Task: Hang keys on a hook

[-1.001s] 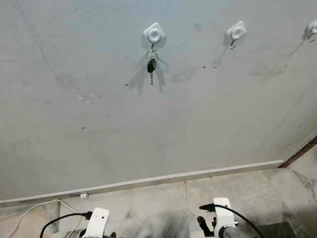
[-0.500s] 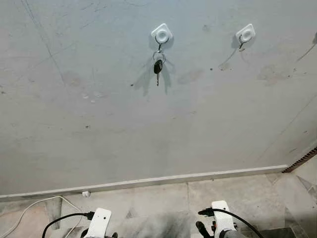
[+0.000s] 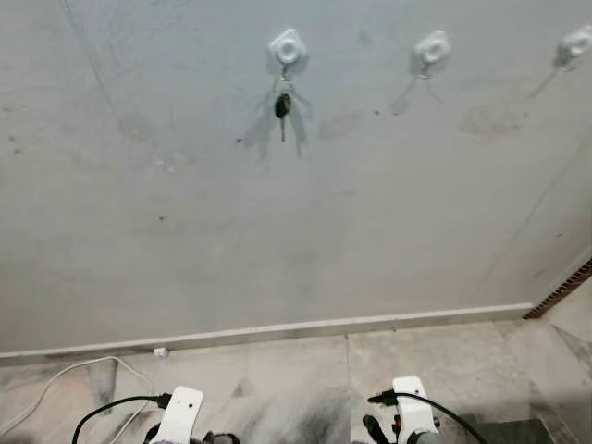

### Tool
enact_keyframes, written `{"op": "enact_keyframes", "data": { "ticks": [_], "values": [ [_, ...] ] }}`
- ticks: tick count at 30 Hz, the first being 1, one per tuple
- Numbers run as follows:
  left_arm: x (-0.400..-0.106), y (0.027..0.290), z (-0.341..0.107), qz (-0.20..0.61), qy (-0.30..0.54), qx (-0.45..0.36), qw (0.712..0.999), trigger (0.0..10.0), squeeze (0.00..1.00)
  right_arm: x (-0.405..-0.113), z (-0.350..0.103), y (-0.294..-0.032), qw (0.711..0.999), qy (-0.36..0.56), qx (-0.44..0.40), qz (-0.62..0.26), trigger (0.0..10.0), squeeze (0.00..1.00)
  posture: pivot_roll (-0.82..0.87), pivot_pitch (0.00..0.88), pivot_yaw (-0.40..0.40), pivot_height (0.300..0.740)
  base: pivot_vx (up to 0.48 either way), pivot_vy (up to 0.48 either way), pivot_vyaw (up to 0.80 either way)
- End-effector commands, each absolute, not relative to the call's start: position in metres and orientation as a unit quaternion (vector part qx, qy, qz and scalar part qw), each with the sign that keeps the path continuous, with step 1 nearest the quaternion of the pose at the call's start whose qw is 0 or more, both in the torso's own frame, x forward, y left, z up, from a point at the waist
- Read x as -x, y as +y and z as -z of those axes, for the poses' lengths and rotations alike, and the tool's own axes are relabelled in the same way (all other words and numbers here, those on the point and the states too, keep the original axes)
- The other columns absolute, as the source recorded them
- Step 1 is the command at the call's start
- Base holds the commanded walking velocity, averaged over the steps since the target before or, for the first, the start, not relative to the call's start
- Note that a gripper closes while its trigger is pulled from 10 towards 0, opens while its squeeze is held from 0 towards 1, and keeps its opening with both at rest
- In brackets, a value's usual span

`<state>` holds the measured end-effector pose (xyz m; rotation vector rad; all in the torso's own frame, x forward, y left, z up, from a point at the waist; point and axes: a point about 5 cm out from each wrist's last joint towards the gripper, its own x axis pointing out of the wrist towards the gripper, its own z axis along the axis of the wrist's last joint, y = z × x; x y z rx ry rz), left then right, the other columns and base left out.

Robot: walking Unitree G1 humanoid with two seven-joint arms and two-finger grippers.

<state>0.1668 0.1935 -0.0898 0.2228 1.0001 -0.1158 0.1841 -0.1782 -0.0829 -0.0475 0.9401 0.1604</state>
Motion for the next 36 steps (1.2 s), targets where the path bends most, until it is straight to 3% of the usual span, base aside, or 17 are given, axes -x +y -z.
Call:
{"op": "enact_keyframes", "data": {
  "ticks": [1,13,24,36],
  "values": [
    [-0.143,0.199,0.1,0.053,0.524,-0.112,0.843,10.0,0.0,-0.181,0.084,-0.179,0.886,0.457,0.024,-0.073,10.0,0.0,0.0,0.127,0.009,0.74,-0.345,-0.262,0.0],
    [-0.146,0.197,0.099,0.057,0.521,-0.112,0.844,10.0,0.0,-0.179,0.085,-0.183,0.886,0.459,0.026,-0.068,10.0,0.0,-0.01,0.136,0.013,0.74,-0.319,-0.261,0.0],
    [-0.156,0.181,0.097,0.043,0.513,-0.082,0.854,10.0,0.0,-0.177,0.086,-0.184,0.883,0.464,0.025,-0.068,10.0,0.0,0.0,0.139,0.003,0.74,0.0,0.0,0.0],
    [-0.146,0.195,0.099,0.032,0.518,-0.081,0.851,10.0,0.0,-0.179,0.084,-0.19,0.883,0.464,0.033,-0.063,10.0,0.0,-0.01,0.146,-0.014,0.74,-0.083,0.0,0.0]
  ]
}}
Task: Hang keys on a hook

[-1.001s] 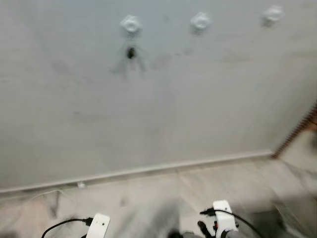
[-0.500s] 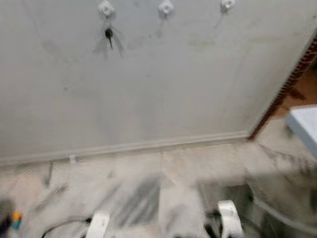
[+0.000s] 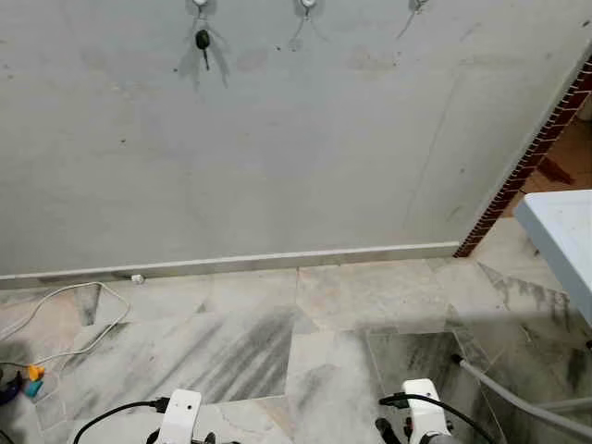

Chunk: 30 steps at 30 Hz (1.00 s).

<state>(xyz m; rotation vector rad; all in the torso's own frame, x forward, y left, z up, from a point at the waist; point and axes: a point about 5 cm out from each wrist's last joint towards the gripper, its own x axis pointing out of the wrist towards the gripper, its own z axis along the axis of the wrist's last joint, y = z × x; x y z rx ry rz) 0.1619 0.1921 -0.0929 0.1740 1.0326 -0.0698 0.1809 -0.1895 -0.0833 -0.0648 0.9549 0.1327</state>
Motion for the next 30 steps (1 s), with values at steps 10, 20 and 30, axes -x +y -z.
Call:
{"op": "enact_keyframes", "data": {
  "ticks": [10,20,30],
  "values": [
    [-0.1464,0.1919,0.0992,0.04,0.516,-0.085,0.851,10.0,0.0,-0.1754,0.0858,-0.1923,0.881,0.468,0.036,-0.06,10.0,0.0,-0.01,0.151,-0.008,0.74,-0.341,0.0,0.0],
    [-0.1484,0.1947,0.0981,0.041,0.514,-0.092,0.852,10.0,0.0,-0.1739,0.0865,-0.1916,0.881,0.468,0.035,-0.057,10.0,0.0,-0.01,0.152,-0.003,0.74,-0.359,0.0,0.0],
    [-0.1489,0.1941,0.0981,0.045,0.517,-0.098,0.849,10.0,0.0,-0.1741,0.0862,-0.1935,0.882,0.468,0.034,-0.051,10.0,0.0,-0.01,0.153,-0.004,0.74,-0.317,0.0,0.0]
  ]
}}
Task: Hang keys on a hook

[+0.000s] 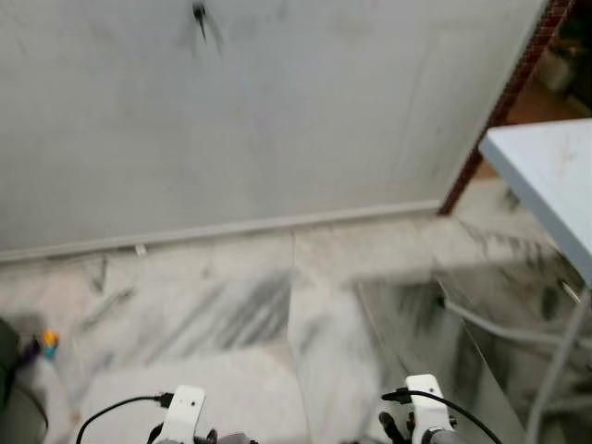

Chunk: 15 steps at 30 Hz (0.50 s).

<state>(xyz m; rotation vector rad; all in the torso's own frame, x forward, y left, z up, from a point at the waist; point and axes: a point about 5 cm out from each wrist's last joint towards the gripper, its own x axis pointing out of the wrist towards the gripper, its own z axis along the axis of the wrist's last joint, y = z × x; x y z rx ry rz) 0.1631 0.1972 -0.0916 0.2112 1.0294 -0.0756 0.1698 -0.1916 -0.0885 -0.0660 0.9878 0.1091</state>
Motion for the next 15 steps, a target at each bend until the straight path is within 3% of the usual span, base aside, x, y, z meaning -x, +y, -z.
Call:
{"op": "enact_keyframes", "data": {
  "ticks": [1,5,15],
  "values": [
    [-0.149,0.194,0.098,0.045,0.517,-0.098,0.849,10.0,0.0,-0.174,0.086,-0.194,0.882,0.468,0.034,-0.051,10.0,0.0,-0.01,0.155,-0.005,0.74,-0.311,0.0,0.0],
    [-0.147,0.191,0.099,0.047,0.518,-0.1,0.848,10.0,0.0,-0.174,0.086,-0.195,0.881,0.469,0.037,-0.053,10.0,0.0,-0.01,0.169,-0.01,0.74,-0.28,0.0,0.0],
    [-0.127,0.19,0.106,0.043,0.533,-0.088,0.84,10.0,0.0,-0.164,0.089,-0.202,0.877,0.478,0.027,-0.05,10.0,0.0,-0.01,0.243,-0.041,0.74,0.0,0.0,0.0]
  ]
}}
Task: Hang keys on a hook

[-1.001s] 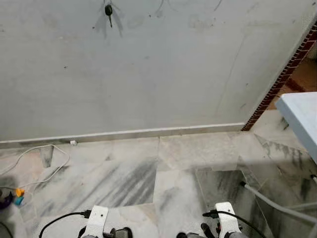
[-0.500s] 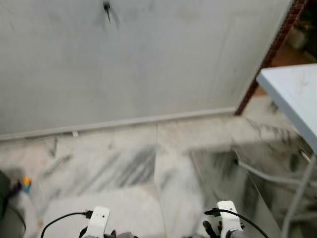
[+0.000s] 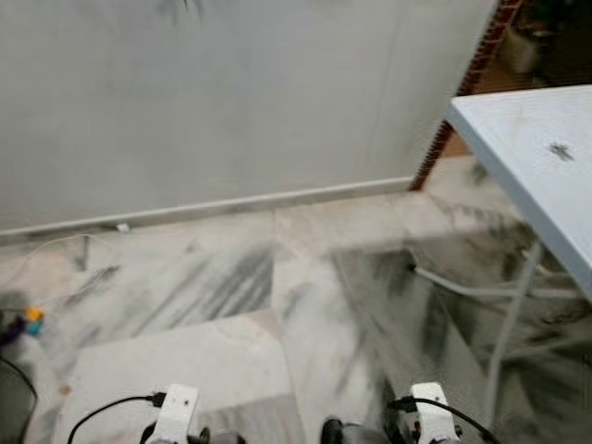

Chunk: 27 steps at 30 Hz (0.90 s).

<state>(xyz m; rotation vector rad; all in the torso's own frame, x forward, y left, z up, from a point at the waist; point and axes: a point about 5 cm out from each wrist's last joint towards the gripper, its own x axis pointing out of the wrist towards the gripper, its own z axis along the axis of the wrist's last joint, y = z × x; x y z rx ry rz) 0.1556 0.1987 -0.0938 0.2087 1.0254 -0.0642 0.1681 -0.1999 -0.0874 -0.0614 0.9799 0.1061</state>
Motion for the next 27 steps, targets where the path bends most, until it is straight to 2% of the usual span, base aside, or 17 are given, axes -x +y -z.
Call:
{"op": "enact_keyframes", "data": {
  "ticks": [1,10,20,27],
  "values": [
    [-0.125,0.191,0.106,0.042,0.535,-0.087,0.839,10.0,0.0,-0.163,0.089,-0.203,0.876,0.479,0.025,-0.048,10.0,0.0,-0.01,0.245,-0.042,0.74,0.0,0.0,0.0],
    [-0.115,0.193,0.109,0.041,0.543,-0.088,0.834,10.0,0.0,-0.165,0.087,-0.206,0.878,0.473,0.051,-0.063,10.0,0.0,-0.02,0.253,-0.048,0.74,0.0,0.0,0.0],
    [-0.127,0.196,0.105,0.04,0.531,-0.091,0.842,10.0,0.0,-0.172,0.086,-0.194,0.882,0.462,0.047,-0.083,10.0,0.0,-0.02,0.246,-0.037,0.74,0.0,0.0,0.77],
    [-0.129,0.192,0.105,0.046,0.529,-0.092,0.843,10.0,0.0,-0.168,0.087,-0.197,0.881,0.464,0.047,-0.084,10.0,0.0,-0.02,0.266,-0.044,0.74,0.0,0.0,0.8]
  ]
}}
